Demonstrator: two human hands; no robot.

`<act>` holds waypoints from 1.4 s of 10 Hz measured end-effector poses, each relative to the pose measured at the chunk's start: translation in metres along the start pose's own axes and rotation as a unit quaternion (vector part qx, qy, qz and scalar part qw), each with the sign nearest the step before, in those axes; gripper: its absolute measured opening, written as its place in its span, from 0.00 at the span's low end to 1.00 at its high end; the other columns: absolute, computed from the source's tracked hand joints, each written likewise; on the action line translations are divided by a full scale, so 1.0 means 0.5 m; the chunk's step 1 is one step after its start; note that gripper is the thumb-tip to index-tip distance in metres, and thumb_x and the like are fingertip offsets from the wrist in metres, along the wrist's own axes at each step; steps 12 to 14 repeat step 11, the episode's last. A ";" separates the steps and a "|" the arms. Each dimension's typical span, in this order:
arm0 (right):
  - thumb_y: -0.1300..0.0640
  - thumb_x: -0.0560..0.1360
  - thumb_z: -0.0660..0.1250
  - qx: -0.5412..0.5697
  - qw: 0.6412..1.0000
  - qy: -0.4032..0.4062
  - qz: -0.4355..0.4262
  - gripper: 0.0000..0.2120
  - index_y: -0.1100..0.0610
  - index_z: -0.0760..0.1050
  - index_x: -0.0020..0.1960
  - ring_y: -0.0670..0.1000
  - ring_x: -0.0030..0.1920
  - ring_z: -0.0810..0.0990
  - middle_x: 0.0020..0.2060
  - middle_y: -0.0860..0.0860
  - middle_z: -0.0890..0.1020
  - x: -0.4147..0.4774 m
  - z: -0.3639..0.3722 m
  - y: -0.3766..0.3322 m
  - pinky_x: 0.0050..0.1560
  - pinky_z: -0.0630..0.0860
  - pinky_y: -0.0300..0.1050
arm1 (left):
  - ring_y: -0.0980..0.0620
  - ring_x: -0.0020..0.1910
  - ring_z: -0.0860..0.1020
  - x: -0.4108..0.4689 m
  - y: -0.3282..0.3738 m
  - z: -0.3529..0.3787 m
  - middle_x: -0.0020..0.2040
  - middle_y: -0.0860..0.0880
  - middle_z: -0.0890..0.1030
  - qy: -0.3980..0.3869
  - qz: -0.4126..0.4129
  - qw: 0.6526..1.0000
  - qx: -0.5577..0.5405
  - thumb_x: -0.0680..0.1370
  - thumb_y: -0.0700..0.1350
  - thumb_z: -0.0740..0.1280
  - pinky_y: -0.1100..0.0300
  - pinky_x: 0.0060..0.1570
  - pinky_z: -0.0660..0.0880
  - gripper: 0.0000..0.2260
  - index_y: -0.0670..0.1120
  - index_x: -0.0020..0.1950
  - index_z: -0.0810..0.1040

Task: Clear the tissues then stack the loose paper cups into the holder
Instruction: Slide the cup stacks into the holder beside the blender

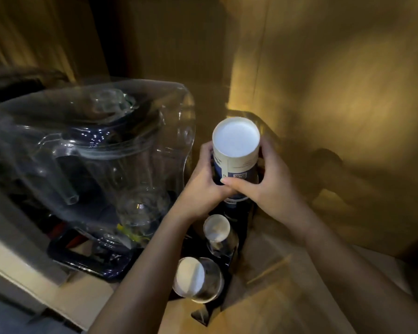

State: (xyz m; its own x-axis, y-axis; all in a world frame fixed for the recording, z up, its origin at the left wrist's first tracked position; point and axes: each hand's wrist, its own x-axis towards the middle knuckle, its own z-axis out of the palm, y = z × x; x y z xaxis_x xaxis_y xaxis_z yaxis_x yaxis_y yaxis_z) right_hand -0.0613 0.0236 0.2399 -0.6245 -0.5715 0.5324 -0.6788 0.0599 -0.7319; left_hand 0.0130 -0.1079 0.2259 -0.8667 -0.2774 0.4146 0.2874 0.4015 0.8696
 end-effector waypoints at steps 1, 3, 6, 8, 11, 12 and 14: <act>0.47 0.61 0.77 -0.022 0.999 0.011 0.028 0.37 0.41 0.62 0.64 0.44 0.62 0.71 0.62 0.46 0.73 -0.002 0.014 0.033 0.61 0.69 0.42 | 0.75 0.56 0.70 0.015 -0.032 0.002 0.56 0.68 0.71 -0.017 -0.010 1.000 0.020 0.63 0.44 0.73 0.82 0.49 0.66 0.35 0.71 0.57 0.57; 0.53 0.61 0.78 -0.044 0.996 0.000 0.072 0.39 0.43 0.61 0.65 0.43 0.62 0.69 0.60 0.42 0.71 -0.008 0.027 0.091 0.55 0.64 0.27 | 0.66 0.61 0.69 0.028 -0.100 0.028 0.65 0.57 0.68 -0.037 -0.052 0.995 0.075 0.66 0.41 0.75 0.82 0.51 0.65 0.38 0.59 0.68 0.59; 0.55 0.71 0.71 -0.232 0.972 -0.042 0.005 0.17 0.54 0.76 0.59 0.54 0.59 0.75 0.61 0.51 0.76 -0.024 0.023 0.125 0.55 0.70 0.49 | 0.53 0.62 0.72 0.010 -0.125 0.049 0.66 0.50 0.69 -0.026 0.038 0.975 0.217 0.71 0.45 0.72 0.61 0.56 0.71 0.29 0.52 0.69 0.65; 0.50 0.72 0.69 -0.286 0.955 -0.072 0.014 0.17 0.52 0.76 0.60 0.51 0.57 0.75 0.63 0.48 0.75 -0.010 0.027 0.125 0.53 0.63 0.44 | 0.47 0.56 0.77 0.013 -0.127 0.034 0.65 0.48 0.73 -0.006 0.037 0.954 0.297 0.70 0.52 0.72 0.49 0.50 0.77 0.26 0.49 0.66 0.71; 0.44 0.72 0.66 -0.252 0.955 -0.141 0.069 0.15 0.51 0.77 0.55 0.50 0.55 0.75 0.56 0.48 0.77 0.027 -0.044 0.071 0.53 0.74 0.50 | 0.45 0.66 0.68 0.064 0.006 -0.008 0.67 0.48 0.70 -0.142 0.002 0.899 0.415 0.71 0.61 0.67 0.47 0.63 0.68 0.26 0.54 0.66 0.69; 0.44 0.72 0.66 -0.252 0.955 -0.141 0.069 0.15 0.51 0.77 0.55 0.50 0.55 0.75 0.56 0.48 0.77 0.027 -0.044 0.071 0.53 0.74 0.50 | 0.45 0.66 0.68 0.064 0.006 -0.008 0.67 0.48 0.70 -0.142 0.002 0.899 0.415 0.71 0.61 0.67 0.47 0.63 0.68 0.26 0.54 0.66 0.69; 0.44 0.72 0.66 -0.252 0.955 -0.141 0.069 0.15 0.51 0.77 0.55 0.50 0.55 0.75 0.56 0.48 0.77 0.027 -0.044 0.071 0.53 0.74 0.50 | 0.45 0.66 0.68 0.064 0.006 -0.008 0.67 0.48 0.70 -0.142 0.002 0.899 0.415 0.71 0.61 0.67 0.47 0.63 0.68 0.26 0.54 0.66 0.69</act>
